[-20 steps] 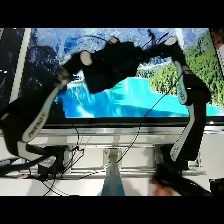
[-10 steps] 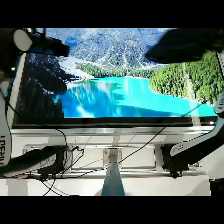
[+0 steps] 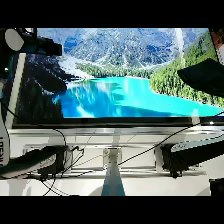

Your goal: Fold the clothes and pants, and hang the long-sleeved shirts on hangers.

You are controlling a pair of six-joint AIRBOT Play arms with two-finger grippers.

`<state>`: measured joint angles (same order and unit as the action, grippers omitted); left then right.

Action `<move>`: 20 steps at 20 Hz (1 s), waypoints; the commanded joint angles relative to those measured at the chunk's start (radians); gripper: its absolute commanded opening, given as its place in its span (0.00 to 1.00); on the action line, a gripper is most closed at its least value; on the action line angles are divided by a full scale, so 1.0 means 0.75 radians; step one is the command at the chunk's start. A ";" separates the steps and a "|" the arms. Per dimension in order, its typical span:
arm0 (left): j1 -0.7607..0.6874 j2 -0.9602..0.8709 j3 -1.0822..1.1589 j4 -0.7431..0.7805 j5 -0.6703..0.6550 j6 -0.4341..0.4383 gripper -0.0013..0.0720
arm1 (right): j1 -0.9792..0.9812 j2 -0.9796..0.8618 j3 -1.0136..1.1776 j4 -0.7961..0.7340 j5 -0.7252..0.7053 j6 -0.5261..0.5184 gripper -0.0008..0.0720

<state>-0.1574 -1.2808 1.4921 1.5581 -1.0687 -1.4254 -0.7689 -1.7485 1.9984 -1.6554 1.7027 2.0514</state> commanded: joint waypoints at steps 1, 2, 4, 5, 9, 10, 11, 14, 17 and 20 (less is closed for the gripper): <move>0.002 -0.014 -0.001 0.002 -0.002 -0.001 0.05 | -0.023 0.014 -0.004 -0.066 0.079 0.226 0.43; 0.002 -0.016 -0.001 0.002 -0.002 -0.001 0.05 | -0.021 0.014 -0.004 -0.059 0.081 0.231 0.76; 0.002 -0.019 -0.001 0.002 -0.002 -0.001 0.05 | -0.021 0.014 -0.004 -0.049 0.115 0.229 0.94; 0.002 -0.019 -0.001 0.002 -0.002 -0.001 0.05 | -0.021 0.014 -0.004 -0.038 0.129 0.221 0.94; 0.002 -0.019 -0.001 0.002 -0.002 -0.001 0.05 | 0.023 0.017 -0.001 -0.076 0.134 0.207 0.58; 0.002 -0.019 -0.001 0.002 -0.002 -0.001 0.05 | 0.048 0.023 -0.001 -0.083 0.087 0.191 0.57; 0.002 -0.019 -0.001 0.002 -0.002 -0.001 0.05 | 0.077 0.031 -0.001 -0.076 0.034 0.157 0.47; 0.002 -0.019 -0.001 0.002 -0.002 -0.001 0.05 | 0.221 0.073 -0.001 -0.076 -0.186 0.071 0.36; 0.002 -0.019 -0.001 0.002 -0.002 -0.001 0.05 | 0.413 0.107 -0.001 -0.055 -0.380 -0.078 0.20; 0.002 -0.019 -0.001 0.002 -0.002 -0.001 0.05 | 0.649 0.127 -0.001 -0.056 -0.507 -0.205 0.07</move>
<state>-0.1574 -1.2942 1.4921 1.5589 -1.0702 -1.4258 -0.4278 -1.6703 1.9968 -1.7020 1.4544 2.0071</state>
